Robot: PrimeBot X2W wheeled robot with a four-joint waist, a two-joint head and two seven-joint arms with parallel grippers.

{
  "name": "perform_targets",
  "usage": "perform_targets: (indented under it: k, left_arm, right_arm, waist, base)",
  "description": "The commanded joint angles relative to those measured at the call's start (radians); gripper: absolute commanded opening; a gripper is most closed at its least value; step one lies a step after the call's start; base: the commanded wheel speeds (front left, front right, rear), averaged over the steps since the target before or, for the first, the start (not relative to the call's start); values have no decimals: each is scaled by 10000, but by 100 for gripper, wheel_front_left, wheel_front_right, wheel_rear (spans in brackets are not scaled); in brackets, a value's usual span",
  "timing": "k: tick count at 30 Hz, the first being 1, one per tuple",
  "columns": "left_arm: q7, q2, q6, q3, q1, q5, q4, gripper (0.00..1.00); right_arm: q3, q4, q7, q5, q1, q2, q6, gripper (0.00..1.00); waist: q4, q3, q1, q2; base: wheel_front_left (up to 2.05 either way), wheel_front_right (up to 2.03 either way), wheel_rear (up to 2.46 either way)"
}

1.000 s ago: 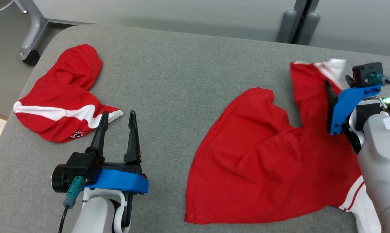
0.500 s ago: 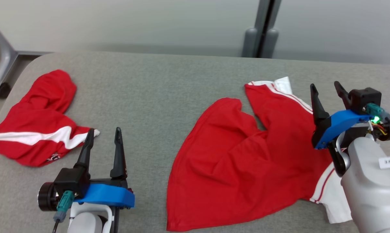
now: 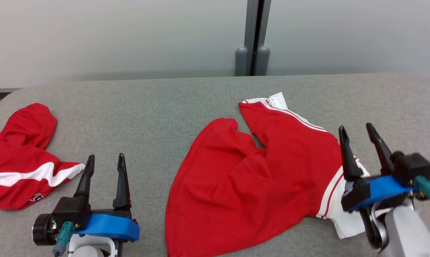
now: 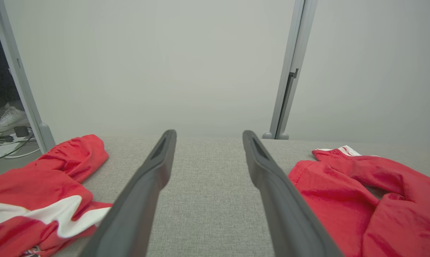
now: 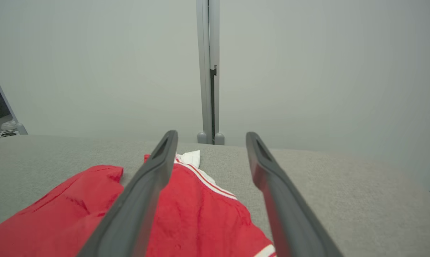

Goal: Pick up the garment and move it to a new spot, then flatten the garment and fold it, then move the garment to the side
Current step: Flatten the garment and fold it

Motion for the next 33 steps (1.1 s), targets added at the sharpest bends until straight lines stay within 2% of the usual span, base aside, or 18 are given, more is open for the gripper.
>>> perform_targets:
  k: [1, 11, 17, 23, 33]
  left_arm:
    - [-48, 43, -28, 70, 98, 30, -1, 100]
    - [-48, 113, 60, 136, 227, 197, 161, 100]
    - [-48, 148, 62, 111, 299, 271, 248, 100]
    - [-48, 118, 100, 2, 288, 304, 269, 100]
    - [450, 165, -476, -1063, 618, 515, 699, 100]
  right_arm:
    - [-29, -200, -23, -63, 300, 66, 5, 100]
    - [-392, -2926, 1050, -826, 2829, 748, 5, 100]
    - [-432, -3941, 1620, -954, 3628, 880, 5, 100]
    - [-566, -4195, 1889, -1013, 3839, 902, 5, 100]
    - [-1475, -3369, 2230, -1290, 3477, 902, 5, 100]
  waist:
    - [-29, -36, 1, 0]
    - [5, -242, 1, 0]
    - [67, -242, 1, 0]
    - [124, -208, 1, 0]
    - [159, -122, 1, 0]
  base:
    - [0, 0, 0]
    - [0, 0, 0]
    - [0, 0, 0]
    - [0, 0, 0]
    - [0, 0, 0]
